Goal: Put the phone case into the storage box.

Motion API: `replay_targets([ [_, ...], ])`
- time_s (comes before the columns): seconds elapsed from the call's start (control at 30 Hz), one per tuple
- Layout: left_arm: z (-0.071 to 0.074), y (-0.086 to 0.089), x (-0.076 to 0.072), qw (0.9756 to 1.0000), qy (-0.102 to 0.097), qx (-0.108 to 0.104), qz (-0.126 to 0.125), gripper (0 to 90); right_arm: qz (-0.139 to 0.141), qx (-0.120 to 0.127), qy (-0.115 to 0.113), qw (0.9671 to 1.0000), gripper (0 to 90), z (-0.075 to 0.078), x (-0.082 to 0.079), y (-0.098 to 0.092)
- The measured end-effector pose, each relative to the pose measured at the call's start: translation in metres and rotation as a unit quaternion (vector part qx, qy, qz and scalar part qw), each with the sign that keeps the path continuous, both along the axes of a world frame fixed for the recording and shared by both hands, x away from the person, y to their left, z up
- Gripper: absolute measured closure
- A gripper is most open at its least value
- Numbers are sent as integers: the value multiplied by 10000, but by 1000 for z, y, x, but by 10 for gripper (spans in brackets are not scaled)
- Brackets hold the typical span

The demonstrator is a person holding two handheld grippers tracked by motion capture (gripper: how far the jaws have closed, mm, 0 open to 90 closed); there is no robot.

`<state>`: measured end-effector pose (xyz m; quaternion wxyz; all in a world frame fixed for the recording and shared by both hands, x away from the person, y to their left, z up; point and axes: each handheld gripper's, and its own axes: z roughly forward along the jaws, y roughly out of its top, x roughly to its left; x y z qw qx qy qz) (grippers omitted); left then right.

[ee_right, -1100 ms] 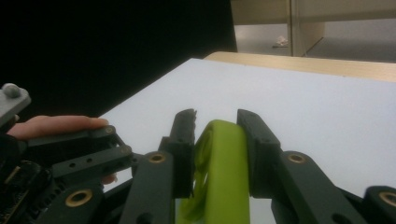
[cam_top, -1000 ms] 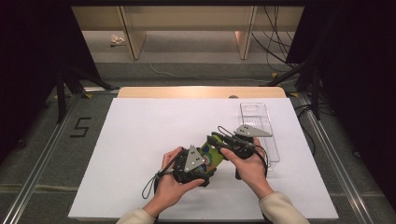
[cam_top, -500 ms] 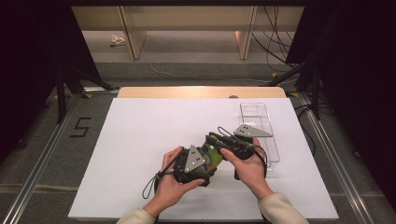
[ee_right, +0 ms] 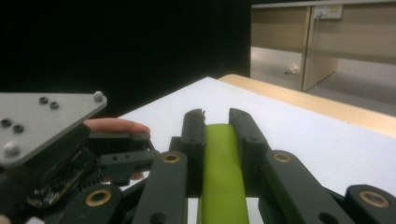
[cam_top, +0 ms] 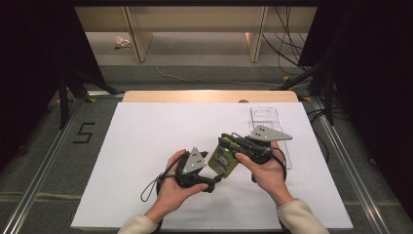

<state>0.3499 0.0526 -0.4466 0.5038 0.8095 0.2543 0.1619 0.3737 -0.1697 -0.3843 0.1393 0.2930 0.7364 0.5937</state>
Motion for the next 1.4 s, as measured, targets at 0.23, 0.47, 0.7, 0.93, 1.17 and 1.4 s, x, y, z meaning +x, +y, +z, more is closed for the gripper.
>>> replay_targets([
  [0.23, -2, 5, 3, 9997, 139, 25, -192, 161, 662, -697, -143, 9953, 775, 7, -1, -2],
  [0.47, -2, 4, 3, 9992, 160, -10, -366, 194, 1092, -926, -185, 9895, 775, 9, -3, -2],
  [0.7, -5, 4, 5, 9984, 217, -14, -519, 233, 1273, -1000, -148, 9867, 775, 10, -4, -1],
  [0.93, -8, 3, 7, 9969, 299, 7, -724, 300, 1416, -1049, -109, 9843, 775, 9, -4, 0],
  [1.17, -14, -1, 8, 9943, 410, 95, -985, 344, 1522, -1047, -69, 9828, 775, 8, -5, 2],
  [1.4, -20, -1, 11, 9927, 487, 116, -1095, 389, 1608, -1018, -50, 9817, 775, 9, -6, 3],
])
